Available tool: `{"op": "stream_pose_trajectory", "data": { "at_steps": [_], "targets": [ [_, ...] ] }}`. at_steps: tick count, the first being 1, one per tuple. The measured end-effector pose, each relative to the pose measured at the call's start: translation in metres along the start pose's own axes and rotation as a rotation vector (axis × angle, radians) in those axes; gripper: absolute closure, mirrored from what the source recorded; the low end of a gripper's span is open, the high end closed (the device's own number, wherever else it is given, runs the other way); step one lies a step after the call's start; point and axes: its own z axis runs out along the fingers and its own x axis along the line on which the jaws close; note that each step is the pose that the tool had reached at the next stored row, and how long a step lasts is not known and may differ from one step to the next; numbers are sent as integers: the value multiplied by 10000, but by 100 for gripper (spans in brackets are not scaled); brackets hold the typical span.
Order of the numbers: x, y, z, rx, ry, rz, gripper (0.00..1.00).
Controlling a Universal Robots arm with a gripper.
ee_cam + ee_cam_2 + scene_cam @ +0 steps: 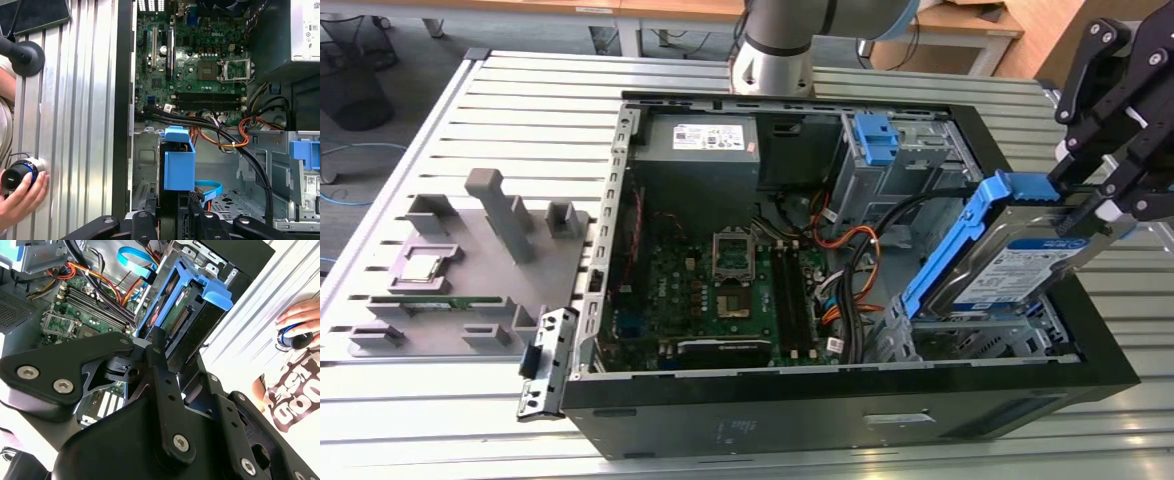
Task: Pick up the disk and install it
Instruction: 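Pick up the disk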
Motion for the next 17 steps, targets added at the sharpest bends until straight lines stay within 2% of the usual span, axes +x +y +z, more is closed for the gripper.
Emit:
{"op": "stream_pose_trajectory", "data": {
  "at_steps": [5, 12, 14, 17],
  "targets": [
    [-1, -28, 12, -39, -21, 2, 65],
    [-2, -35, 87, -55, -4, -2, 65],
    [-2, -36, 121, -63, -21, -2, 65],
    [-1, -34, 126, -64, -21, 1, 65]
  ]
}}
